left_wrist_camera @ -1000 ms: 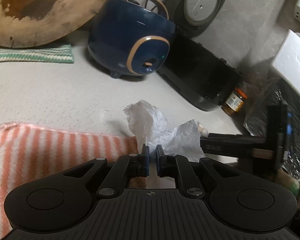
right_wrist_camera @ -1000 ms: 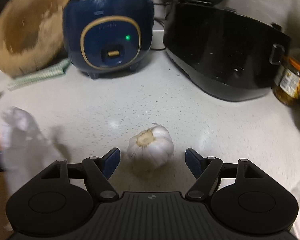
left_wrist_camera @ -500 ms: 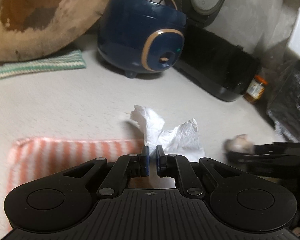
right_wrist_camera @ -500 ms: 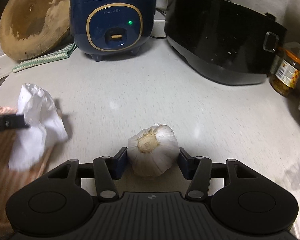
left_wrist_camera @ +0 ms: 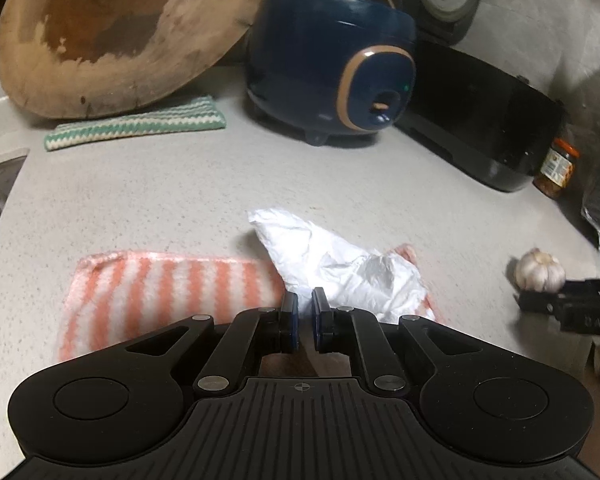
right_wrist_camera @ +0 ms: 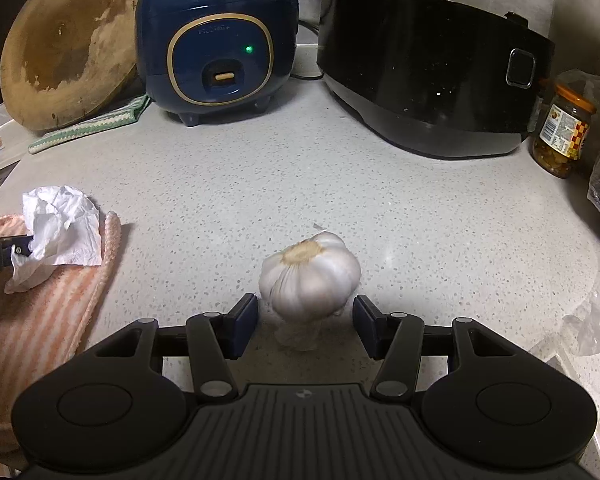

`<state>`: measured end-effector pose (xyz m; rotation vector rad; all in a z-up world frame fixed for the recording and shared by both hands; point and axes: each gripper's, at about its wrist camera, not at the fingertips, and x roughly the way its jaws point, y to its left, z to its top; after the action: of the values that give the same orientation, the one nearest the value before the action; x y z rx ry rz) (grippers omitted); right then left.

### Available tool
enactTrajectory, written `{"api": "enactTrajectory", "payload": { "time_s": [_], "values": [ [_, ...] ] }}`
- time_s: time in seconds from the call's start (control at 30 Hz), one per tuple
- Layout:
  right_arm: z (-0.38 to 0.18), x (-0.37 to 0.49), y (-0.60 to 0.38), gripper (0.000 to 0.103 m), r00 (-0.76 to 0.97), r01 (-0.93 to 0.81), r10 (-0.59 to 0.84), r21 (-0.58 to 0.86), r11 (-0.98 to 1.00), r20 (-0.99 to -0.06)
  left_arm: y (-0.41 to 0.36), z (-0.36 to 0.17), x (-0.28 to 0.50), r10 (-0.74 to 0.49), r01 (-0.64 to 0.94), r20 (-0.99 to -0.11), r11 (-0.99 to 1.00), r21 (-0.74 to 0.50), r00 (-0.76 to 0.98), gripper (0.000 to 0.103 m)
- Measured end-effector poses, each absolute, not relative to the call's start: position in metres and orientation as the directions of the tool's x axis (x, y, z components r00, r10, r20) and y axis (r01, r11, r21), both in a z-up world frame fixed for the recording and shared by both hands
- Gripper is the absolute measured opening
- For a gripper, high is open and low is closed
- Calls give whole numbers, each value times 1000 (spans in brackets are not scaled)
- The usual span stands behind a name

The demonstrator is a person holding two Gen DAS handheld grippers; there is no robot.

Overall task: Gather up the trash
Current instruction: 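Grasp the garlic bulb with the right tool while the left holds the tissue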

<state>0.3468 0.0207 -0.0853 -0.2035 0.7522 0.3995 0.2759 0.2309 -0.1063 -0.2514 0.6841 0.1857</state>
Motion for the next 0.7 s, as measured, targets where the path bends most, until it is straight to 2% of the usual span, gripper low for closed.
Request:
{"api": "enactTrajectory", "payload": {
  "time_s": [0.23,0.37,0.5,0.6,0.7],
  "values": [
    [-86,349,22,54,662,-433,290,-36,901,-691,227,-107,260,89,-324,-647,911,-254,757,10],
    [-87,348,27,54,658,-448,305,-33,893,-688,218,-106,259,105,-322,-641,918,-232,760,11],
    [-87,345,28,55,657,-460,313,-37,887,-686,225,-104,260,89,-325,-640,909,-261,763,10],
    [-87,343,23,63,661,-444,299,-38,895,-688,225,-98,262,51,-291,-619,910,-294,784,10],
    [-85,340,13,66,663,-422,299,-14,906,-687,220,-94,264,-8,-235,-591,913,-333,807,10]
  ]
}}
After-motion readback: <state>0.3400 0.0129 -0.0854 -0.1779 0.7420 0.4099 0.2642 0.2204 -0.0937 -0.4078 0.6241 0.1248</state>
